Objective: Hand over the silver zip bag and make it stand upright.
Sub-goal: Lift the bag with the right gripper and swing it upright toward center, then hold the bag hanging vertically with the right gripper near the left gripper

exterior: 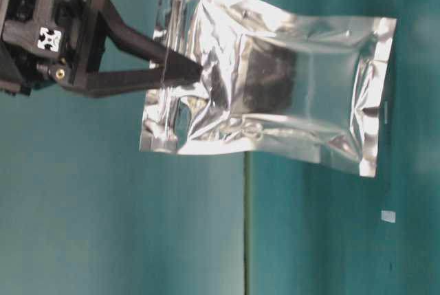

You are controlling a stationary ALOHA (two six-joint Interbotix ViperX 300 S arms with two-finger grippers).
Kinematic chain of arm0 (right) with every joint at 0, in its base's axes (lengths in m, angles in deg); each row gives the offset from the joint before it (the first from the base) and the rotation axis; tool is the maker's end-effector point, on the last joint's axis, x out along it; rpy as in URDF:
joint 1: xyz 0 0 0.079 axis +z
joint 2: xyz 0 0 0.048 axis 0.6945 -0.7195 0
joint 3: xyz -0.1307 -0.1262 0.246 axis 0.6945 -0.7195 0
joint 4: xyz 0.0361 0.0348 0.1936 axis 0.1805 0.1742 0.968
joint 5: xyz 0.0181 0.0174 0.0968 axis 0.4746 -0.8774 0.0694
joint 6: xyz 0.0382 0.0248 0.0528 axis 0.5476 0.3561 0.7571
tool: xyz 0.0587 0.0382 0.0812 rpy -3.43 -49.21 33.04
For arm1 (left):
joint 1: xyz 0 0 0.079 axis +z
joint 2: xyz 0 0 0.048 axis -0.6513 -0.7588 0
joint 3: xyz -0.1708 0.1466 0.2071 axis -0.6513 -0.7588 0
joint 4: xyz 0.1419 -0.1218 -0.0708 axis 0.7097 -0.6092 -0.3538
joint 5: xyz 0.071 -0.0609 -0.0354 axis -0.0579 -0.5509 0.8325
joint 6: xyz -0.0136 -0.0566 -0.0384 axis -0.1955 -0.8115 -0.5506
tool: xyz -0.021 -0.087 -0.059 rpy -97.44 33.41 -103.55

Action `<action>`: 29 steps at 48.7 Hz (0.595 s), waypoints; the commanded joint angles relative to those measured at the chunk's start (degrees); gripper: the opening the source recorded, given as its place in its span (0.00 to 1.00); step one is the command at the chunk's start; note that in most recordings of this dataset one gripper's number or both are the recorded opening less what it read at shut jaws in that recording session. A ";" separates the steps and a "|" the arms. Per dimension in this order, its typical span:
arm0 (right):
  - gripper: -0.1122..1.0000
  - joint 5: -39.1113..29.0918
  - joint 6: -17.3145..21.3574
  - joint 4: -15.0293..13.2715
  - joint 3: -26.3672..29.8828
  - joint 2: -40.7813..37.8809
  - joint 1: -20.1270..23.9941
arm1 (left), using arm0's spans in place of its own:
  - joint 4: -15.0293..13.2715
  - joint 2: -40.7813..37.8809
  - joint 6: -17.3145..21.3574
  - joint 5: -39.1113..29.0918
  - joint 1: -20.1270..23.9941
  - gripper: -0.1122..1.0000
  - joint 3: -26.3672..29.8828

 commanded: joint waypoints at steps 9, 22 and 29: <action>0.11 -0.70 -4.04 -2.37 4.31 -1.76 0.18 | 0.09 0.18 -0.09 0.53 0.09 0.94 0.88; 0.11 -2.29 -5.98 -2.72 4.75 -2.99 0.26 | 0.09 0.18 -0.35 0.62 0.09 0.94 0.97; 0.11 -2.20 -5.89 -2.72 4.75 -2.99 0.35 | 0.09 0.18 -0.44 0.53 0.09 0.94 0.97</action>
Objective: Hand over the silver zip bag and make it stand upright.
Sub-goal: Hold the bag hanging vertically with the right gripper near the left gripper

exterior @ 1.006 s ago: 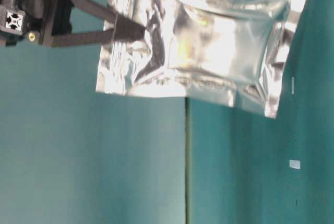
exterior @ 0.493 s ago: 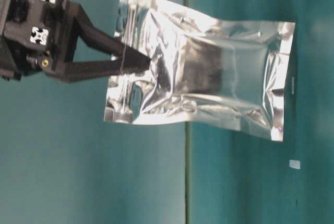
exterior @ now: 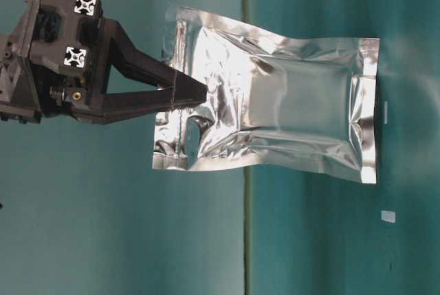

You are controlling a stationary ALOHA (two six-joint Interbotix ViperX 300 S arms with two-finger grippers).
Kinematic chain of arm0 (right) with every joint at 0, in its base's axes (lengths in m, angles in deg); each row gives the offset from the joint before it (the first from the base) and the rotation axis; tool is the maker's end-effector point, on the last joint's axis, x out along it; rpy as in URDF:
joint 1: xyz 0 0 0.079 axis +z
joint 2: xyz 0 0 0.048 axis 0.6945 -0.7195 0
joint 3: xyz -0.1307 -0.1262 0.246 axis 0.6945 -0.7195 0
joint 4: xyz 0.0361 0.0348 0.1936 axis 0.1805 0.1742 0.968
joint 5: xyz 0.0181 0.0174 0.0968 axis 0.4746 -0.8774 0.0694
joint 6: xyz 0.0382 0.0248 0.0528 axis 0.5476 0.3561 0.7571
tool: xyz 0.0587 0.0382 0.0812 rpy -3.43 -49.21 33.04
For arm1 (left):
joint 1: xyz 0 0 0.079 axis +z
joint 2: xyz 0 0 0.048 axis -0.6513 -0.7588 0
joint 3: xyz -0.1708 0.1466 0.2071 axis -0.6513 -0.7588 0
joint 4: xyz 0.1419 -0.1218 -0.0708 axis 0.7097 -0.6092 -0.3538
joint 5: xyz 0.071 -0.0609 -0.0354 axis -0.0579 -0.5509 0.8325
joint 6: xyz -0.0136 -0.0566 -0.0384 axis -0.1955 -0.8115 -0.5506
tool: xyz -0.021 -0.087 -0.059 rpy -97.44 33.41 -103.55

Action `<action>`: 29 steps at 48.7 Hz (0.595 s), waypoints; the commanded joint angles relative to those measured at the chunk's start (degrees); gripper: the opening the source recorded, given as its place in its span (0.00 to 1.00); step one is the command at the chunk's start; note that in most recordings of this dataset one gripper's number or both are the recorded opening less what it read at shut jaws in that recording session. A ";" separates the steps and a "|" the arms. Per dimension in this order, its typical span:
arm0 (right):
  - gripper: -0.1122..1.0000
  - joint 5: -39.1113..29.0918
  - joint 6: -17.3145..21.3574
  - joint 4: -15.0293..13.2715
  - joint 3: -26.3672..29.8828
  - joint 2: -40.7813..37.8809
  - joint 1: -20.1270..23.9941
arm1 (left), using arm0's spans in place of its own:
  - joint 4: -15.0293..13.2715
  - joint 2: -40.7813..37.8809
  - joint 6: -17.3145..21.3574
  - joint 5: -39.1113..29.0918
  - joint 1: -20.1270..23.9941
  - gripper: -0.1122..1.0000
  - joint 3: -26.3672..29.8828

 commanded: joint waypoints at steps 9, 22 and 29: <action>0.11 -0.53 -0.35 -0.09 1.58 0.26 0.97 | 0.09 0.18 -0.09 0.53 0.09 0.94 0.88; 0.11 -2.72 -0.26 -0.09 4.66 -1.05 1.05 | 0.00 0.18 -0.09 0.53 0.09 0.94 0.88; 0.11 -2.72 -0.18 -0.26 4.39 -1.41 0.79 | 0.00 0.18 -0.09 0.53 0.09 0.94 0.88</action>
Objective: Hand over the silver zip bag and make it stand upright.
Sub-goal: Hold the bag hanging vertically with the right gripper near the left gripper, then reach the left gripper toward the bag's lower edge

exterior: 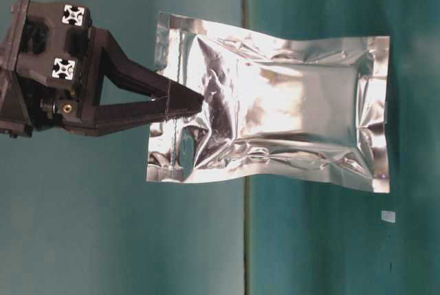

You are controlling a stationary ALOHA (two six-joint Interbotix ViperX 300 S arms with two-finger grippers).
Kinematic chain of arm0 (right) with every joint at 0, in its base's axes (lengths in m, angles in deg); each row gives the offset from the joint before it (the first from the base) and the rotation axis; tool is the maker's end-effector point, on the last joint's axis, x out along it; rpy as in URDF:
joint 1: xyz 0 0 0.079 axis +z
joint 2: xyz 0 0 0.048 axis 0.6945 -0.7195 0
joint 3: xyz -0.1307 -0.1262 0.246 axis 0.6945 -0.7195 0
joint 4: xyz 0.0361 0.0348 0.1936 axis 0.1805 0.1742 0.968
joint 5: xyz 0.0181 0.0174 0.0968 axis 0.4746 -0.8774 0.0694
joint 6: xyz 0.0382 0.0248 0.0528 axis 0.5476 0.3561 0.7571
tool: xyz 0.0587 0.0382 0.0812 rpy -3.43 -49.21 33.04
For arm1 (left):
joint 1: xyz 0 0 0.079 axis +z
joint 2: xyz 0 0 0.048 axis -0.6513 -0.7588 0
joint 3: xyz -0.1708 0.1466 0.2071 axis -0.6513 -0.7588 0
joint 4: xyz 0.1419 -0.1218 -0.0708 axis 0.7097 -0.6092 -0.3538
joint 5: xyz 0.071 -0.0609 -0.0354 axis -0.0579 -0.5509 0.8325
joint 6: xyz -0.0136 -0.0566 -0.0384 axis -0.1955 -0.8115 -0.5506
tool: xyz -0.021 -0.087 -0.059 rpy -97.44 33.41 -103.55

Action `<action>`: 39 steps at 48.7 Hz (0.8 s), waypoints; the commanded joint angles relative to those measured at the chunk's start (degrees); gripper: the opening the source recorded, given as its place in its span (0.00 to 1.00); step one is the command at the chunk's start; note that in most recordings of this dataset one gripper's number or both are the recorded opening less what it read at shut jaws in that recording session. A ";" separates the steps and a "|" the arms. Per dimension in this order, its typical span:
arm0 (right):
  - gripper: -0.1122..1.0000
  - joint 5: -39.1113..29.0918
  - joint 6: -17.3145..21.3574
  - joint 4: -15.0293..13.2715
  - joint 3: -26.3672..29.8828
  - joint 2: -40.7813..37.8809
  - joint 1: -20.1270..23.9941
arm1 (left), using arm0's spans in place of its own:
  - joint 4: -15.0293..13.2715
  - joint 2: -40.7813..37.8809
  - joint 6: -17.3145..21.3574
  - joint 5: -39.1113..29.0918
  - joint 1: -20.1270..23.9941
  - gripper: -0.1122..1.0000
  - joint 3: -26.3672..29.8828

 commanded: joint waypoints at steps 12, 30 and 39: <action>0.11 0.00 -0.09 -0.18 0.44 -0.09 -0.09 | 0.09 0.09 -0.09 0.53 0.00 0.94 0.97; 0.11 0.00 0.18 -0.18 0.44 -0.35 -0.09 | 0.18 -0.62 0.79 0.97 -0.26 0.94 1.05; 0.11 0.09 0.18 -0.18 0.35 -0.35 -0.09 | 0.18 -6.68 1.41 8.17 -1.05 0.94 -0.09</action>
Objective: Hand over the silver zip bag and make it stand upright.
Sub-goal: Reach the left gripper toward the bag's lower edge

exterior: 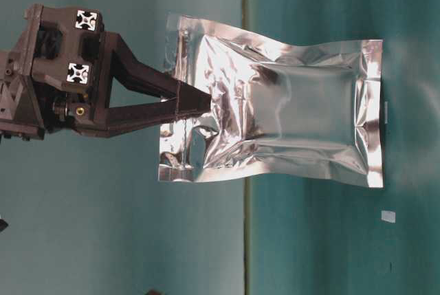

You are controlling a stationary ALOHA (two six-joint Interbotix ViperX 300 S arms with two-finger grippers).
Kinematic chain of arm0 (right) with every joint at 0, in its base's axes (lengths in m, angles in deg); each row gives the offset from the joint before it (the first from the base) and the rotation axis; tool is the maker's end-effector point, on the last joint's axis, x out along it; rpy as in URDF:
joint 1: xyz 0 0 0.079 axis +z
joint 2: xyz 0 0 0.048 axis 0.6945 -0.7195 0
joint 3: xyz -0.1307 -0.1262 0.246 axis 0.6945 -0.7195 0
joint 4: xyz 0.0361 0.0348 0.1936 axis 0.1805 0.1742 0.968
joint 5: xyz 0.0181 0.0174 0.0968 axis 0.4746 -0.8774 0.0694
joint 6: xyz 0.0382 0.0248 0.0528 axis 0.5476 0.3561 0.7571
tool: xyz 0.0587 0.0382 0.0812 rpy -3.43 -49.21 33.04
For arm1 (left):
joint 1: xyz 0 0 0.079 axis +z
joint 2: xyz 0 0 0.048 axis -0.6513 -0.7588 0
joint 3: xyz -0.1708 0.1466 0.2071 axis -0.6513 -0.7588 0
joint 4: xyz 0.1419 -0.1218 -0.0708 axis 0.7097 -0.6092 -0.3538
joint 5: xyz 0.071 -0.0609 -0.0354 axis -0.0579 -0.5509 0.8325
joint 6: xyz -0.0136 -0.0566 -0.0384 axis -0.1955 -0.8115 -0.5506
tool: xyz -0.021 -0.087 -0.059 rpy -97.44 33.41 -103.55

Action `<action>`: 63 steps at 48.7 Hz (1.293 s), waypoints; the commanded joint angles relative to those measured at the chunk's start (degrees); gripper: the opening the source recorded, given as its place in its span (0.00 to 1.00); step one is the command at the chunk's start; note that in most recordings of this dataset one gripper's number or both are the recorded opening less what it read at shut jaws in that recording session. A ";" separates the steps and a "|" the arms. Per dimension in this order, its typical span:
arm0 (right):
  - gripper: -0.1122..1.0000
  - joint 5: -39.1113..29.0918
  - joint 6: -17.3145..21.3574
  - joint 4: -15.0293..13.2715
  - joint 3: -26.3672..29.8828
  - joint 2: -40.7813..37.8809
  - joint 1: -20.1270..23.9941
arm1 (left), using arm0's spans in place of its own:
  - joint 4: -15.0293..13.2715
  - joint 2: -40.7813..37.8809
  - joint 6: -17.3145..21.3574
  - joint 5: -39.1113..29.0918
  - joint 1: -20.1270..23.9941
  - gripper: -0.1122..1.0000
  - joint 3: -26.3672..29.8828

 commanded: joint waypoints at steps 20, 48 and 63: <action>0.11 0.26 0.35 0.00 0.62 0.00 0.09 | 0.00 -23.03 0.18 18.19 0.53 0.97 1.93; 0.11 0.26 0.35 -0.09 0.70 -0.44 0.79 | 0.09 -34.19 0.44 23.73 2.90 0.97 9.14; 0.11 0.44 0.35 -0.09 0.70 -0.44 0.88 | 0.00 -38.32 0.00 24.17 1.49 0.97 11.69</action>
